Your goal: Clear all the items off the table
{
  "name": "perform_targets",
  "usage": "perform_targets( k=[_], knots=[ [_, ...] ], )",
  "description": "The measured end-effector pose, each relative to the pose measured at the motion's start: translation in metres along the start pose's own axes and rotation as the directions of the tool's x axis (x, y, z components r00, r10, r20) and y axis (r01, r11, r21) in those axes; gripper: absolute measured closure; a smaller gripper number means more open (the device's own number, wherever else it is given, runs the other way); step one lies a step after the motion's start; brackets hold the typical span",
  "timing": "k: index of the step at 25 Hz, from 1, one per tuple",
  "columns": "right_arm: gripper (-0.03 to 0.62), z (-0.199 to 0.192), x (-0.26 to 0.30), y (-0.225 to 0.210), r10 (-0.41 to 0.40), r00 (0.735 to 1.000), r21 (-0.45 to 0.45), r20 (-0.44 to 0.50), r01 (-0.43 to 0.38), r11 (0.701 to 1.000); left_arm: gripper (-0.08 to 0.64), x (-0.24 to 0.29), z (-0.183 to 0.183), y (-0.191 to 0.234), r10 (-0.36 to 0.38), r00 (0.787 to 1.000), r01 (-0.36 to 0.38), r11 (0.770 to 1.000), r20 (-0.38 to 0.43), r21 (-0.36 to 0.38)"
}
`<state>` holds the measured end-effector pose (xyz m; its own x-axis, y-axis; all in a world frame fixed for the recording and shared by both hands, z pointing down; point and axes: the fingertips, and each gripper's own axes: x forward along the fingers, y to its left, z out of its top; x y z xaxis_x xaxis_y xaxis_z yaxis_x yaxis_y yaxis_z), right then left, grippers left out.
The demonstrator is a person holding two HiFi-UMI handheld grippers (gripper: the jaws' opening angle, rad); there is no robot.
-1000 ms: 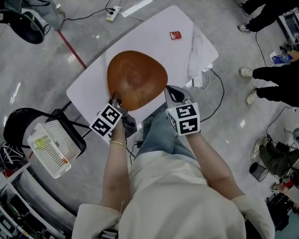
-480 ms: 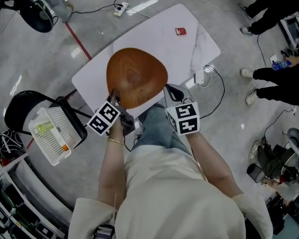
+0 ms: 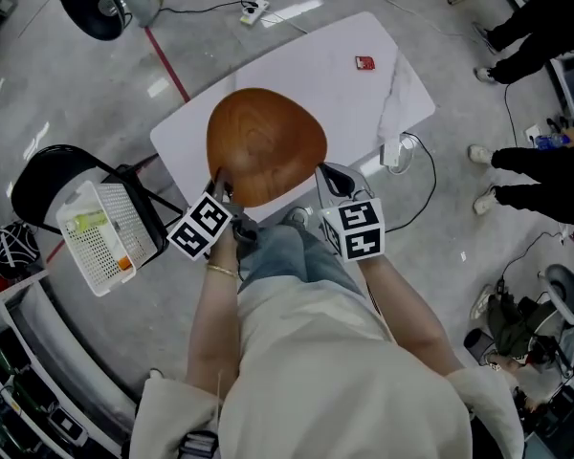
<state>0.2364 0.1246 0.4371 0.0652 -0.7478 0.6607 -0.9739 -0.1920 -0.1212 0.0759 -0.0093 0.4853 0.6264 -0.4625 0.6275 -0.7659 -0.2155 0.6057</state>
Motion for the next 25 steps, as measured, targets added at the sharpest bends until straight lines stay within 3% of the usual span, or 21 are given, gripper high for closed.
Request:
perform_targets(
  k=[11,25],
  knots=[
    [0.594,0.018,0.021,0.060,0.122,0.992,-0.132,-0.028,-0.125,0.983,0.538,-0.042,0.027,0.061,0.076,0.992,-0.064,0.991,0.105,-0.120],
    [0.594,0.043,0.070,0.232,0.275,0.960,-0.251,-0.055,-0.280,0.927,0.538,-0.131,0.090,0.194,0.175,0.966,-0.135,0.969,0.189,-0.207]
  ],
)
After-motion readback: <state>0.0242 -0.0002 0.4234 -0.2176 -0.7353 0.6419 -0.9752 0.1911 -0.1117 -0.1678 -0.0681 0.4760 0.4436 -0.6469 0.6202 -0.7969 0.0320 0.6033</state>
